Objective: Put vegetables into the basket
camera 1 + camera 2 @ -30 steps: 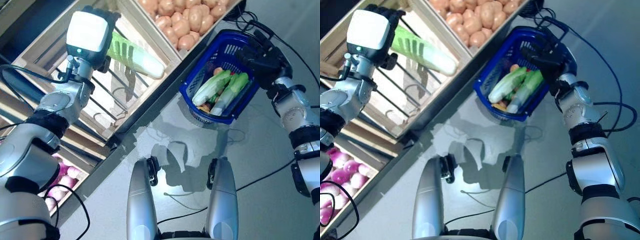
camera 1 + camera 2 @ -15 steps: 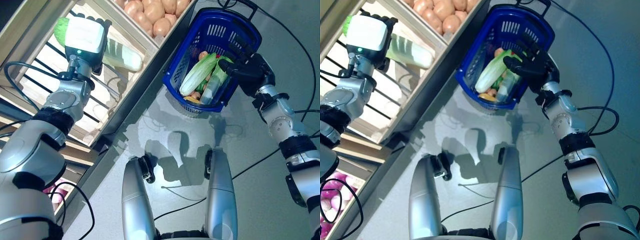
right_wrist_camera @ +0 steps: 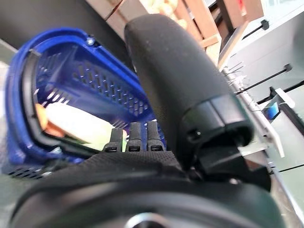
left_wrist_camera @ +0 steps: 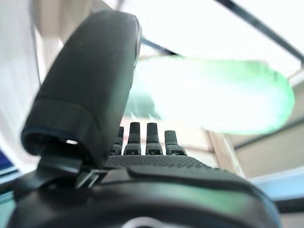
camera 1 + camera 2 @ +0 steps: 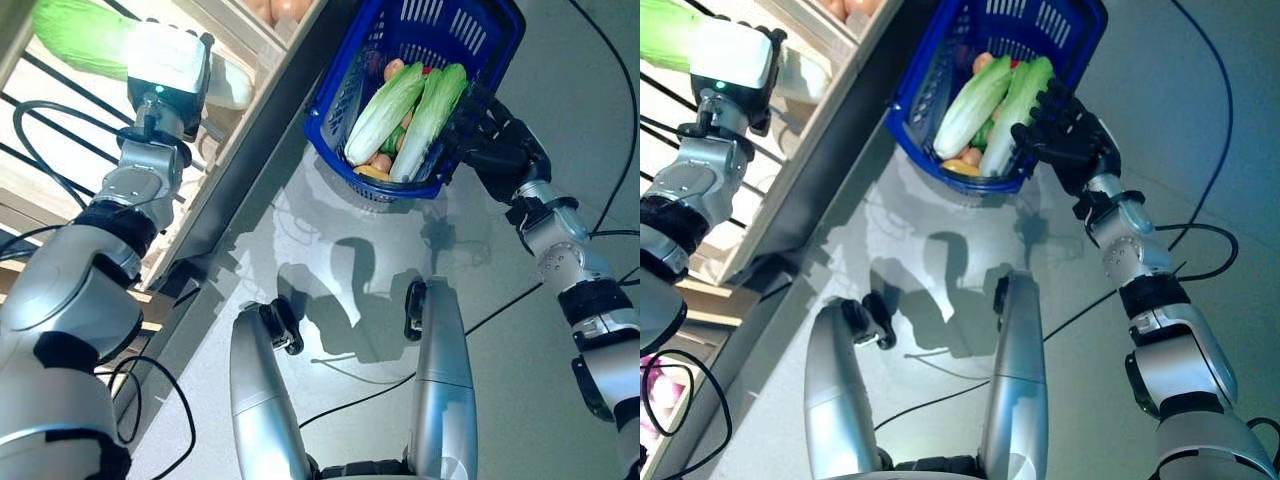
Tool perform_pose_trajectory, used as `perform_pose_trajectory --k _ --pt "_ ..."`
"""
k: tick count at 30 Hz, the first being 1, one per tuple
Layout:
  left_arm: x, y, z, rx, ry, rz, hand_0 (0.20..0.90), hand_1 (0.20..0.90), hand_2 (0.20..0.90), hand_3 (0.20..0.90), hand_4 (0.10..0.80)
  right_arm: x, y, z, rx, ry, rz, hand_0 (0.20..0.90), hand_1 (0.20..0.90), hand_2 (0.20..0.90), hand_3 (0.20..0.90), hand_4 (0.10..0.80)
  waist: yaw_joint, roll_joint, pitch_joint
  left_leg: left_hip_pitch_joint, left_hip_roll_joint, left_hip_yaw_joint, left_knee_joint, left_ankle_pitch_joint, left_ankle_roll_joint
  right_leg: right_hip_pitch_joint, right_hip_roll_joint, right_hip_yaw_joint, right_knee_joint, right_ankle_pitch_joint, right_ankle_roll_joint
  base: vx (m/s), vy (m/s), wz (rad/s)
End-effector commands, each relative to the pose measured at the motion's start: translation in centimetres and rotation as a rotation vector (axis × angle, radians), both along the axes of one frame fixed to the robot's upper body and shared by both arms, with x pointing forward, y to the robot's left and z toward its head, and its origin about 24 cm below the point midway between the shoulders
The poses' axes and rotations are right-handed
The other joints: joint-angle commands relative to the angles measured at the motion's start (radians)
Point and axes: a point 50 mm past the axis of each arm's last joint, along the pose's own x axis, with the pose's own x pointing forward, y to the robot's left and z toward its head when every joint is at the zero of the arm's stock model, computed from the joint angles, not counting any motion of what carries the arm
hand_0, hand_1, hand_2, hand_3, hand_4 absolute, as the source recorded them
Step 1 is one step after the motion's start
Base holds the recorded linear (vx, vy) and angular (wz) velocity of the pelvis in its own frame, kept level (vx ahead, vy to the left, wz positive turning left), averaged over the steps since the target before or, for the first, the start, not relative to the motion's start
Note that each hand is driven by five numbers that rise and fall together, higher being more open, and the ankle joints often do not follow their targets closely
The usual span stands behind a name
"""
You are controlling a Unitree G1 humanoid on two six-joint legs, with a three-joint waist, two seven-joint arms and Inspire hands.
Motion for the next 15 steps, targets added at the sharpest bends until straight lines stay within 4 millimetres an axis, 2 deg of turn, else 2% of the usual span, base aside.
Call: perform_pose_trajectory --k 1,8,15 --pt "-1.3 1.9 7.1 -0.037 -0.153 0.128 0.900 0.900 0.900 0.900 0.800 -0.4 0.3 4.9 0.117 -0.252 0.006 0.900 0.900 0.900 0.900 0.800 -0.015 -0.017 -0.003 -0.017 0.022 -0.038 -0.033 -0.066 -0.053 0.024 -0.073 0.002 -0.155 0.132 0.016 0.000 0.000 0.00" --pt "-0.8 1.0 7.0 -0.030 -0.072 0.109 0.900 0.900 0.900 0.900 0.800 -0.5 0.0 5.4 0.128 -0.274 -0.006 0.900 0.900 0.900 0.900 0.800 -0.020 -0.019 -0.003 -0.083 0.026 -0.048 0.002 -0.068 -0.048 -0.037 -0.073 0.010 -0.129 0.134 0.014 -0.018 -0.005 -0.01" --pt "-1.0 1.9 7.3 -0.047 -0.063 0.169 0.900 0.900 0.900 0.900 0.800 -0.6 -0.6 6.2 0.147 -0.304 -0.015 0.900 0.900 0.900 0.900 0.800 -0.021 -0.022 -0.003 -0.158 0.035 -0.072 0.062 -0.076 -0.043 -0.103 -0.075 0.017 -0.071 0.116 0.006 -0.040 0.006 -0.03"
